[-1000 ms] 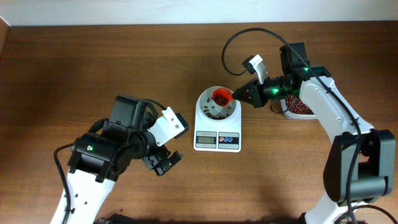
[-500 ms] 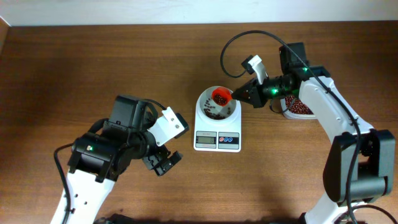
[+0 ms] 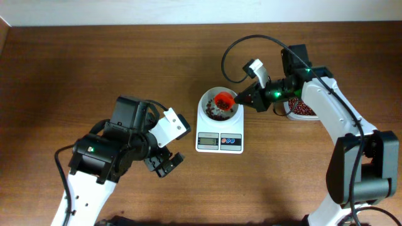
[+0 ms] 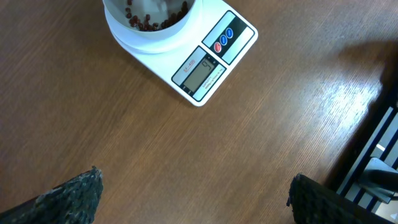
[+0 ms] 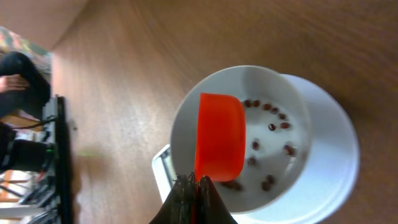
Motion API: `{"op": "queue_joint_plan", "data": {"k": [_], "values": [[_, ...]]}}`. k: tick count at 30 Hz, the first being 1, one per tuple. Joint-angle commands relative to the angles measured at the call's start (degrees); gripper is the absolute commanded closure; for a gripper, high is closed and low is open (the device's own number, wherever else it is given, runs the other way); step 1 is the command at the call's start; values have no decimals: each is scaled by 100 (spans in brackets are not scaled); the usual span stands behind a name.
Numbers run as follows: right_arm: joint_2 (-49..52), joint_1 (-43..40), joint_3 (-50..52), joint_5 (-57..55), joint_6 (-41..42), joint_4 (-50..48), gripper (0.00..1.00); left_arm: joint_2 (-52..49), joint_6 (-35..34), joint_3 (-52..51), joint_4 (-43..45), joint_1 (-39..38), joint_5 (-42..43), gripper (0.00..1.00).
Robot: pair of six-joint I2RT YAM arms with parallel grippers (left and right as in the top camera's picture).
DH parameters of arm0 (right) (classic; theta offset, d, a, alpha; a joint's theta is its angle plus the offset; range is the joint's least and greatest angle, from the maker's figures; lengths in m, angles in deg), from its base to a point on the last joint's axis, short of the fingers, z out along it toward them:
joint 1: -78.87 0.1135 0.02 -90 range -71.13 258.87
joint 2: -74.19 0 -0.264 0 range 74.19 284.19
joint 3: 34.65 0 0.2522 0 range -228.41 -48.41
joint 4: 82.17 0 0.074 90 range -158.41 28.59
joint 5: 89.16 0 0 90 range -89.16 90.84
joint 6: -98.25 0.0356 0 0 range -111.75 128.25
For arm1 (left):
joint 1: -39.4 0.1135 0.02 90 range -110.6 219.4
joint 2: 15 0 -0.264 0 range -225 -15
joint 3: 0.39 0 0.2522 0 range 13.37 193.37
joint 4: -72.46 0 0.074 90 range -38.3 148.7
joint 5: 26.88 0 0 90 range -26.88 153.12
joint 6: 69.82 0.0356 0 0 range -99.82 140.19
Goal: Scoop and weigh 50g on scale
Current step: 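Tilt the scoop with the right gripper to pour beans into the bowl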
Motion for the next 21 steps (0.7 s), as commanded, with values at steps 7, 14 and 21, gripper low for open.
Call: {"op": "queue_joint_plan", "data": {"k": [7,14,21], "values": [[-92,50,24,13,144,-144,96,66,-76,101,-4,24,20,1],[-92,50,24,107,273,-173,96,66,-76,101,-4,24,20,1],[-94,50,24,739,-444,46,96,66,-76,101,-4,24,20,1]]}}
